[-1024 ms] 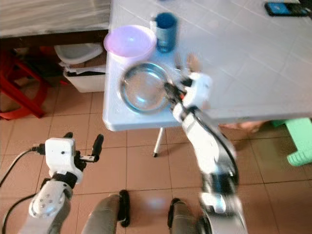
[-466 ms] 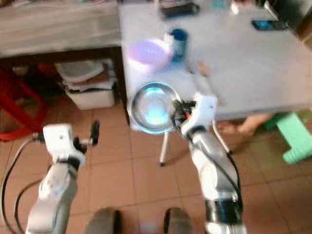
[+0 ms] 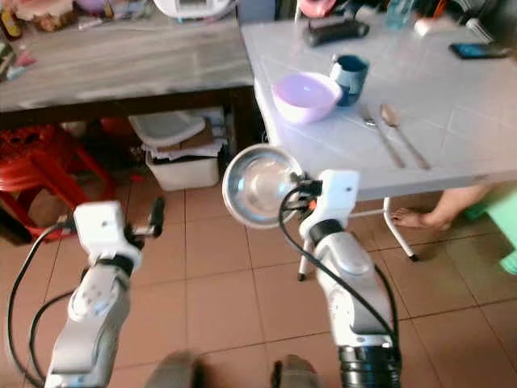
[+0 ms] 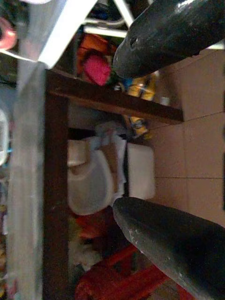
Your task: Setting the table
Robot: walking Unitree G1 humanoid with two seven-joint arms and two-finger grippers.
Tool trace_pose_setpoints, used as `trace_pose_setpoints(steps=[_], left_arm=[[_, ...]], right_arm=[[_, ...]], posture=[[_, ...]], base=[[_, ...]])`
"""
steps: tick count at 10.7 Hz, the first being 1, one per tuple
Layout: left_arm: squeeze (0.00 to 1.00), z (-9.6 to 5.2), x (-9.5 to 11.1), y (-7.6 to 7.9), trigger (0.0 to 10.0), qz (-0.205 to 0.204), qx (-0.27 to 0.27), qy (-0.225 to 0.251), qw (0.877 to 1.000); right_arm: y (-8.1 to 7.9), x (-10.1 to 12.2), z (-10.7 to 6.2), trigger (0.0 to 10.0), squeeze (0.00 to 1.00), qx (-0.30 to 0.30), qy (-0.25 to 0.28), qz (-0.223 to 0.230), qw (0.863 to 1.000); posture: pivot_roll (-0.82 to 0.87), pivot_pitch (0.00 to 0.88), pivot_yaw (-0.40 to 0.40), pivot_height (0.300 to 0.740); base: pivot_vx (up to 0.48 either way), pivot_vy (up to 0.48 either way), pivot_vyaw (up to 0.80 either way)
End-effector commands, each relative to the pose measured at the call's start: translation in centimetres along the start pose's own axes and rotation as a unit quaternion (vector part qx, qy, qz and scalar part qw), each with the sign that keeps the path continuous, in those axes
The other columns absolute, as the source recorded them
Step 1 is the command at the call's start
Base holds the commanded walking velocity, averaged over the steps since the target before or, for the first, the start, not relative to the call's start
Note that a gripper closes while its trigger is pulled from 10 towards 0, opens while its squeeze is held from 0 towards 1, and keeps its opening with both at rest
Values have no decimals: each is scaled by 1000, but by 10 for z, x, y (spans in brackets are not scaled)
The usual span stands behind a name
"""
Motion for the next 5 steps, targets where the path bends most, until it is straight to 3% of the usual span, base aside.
trace_pose_setpoints(steps=[1,5], left_arm=[[0,-3,-5,-5,10000,9,8,-8,1000],[0,-5,-5,4,10000,13,-8,0,1000]], right_arm=[[-12,8,4,0,0,20,20,-3,1000],[-10,11,5,0,0,15,31,-13,999]], posture=[[21,55,24,740],[21,59,22,740]], base=[[428,0,0],[460,0,0]])
Point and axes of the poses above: a point about 5 cm out from each wrist's last joint towards the gripper, its own z axis pointing out of the wrist towards the gripper, its own x axis along the axis of the wrist's last joint, y = z × x, the point moved 1 cm from there along z, pointing out of the wrist towards the gripper, and after that the axes turned 10 degrees about z, right-handed, at the moved point
